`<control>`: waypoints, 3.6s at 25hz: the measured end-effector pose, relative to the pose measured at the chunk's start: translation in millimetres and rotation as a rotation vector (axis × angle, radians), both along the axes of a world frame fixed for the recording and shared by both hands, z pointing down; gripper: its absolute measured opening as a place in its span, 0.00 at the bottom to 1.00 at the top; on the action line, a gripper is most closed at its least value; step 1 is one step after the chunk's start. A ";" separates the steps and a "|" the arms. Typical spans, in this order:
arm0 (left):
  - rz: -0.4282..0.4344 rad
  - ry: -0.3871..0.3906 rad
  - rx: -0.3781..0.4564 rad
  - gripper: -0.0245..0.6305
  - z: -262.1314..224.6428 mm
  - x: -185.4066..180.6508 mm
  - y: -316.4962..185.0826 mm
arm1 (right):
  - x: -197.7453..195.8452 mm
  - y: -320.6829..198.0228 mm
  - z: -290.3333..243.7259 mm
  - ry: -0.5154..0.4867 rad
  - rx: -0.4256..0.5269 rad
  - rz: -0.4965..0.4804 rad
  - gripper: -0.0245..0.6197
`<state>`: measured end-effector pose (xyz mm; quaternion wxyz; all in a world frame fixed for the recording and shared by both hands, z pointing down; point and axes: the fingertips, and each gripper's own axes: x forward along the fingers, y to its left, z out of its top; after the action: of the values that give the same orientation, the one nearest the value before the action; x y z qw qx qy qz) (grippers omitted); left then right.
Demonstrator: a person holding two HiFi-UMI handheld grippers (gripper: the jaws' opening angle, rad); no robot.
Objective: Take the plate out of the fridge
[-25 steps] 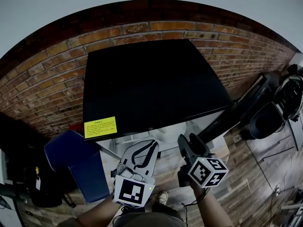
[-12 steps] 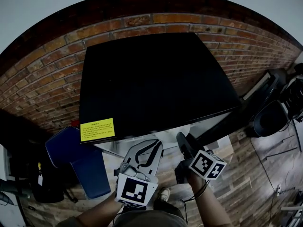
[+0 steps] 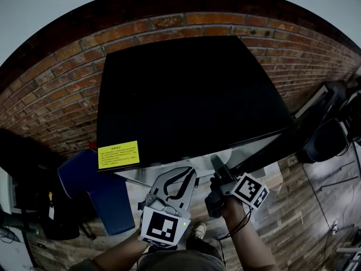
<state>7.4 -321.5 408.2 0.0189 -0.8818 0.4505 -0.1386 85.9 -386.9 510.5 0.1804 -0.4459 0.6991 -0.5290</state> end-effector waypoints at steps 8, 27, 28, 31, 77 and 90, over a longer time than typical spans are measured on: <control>0.007 -0.015 -0.011 0.08 4.5 -2.7 4.2 | -3.2 -0.2 5.0 -0.193 -0.082 0.045 0.18; -0.001 0.005 -0.010 0.08 -1.9 -11.6 21.3 | -6.0 16.5 -3.6 -0.403 -0.209 0.134 0.10; -0.002 0.005 -0.009 0.08 -2.4 -12.8 22.6 | -6.7 18.7 -4.4 -0.404 -0.208 0.132 0.10; -0.019 0.017 -0.009 0.08 -5.4 -18.9 25.1 | -10.0 26.2 -10.2 -0.406 -0.203 0.124 0.10; 0.353 0.113 0.097 0.08 -61.1 96.4 87.4 | 138.8 191.7 -141.2 -0.423 0.065 0.470 0.10; 0.464 0.076 0.054 0.08 -33.9 140.2 100.9 | 167.8 227.2 -99.0 -0.422 0.009 0.563 0.10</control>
<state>147.6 -220.6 374.3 0.0568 -0.9655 0.2395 -0.0850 253.7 -159.7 411.5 0.4616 -0.5012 0.4986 -0.5358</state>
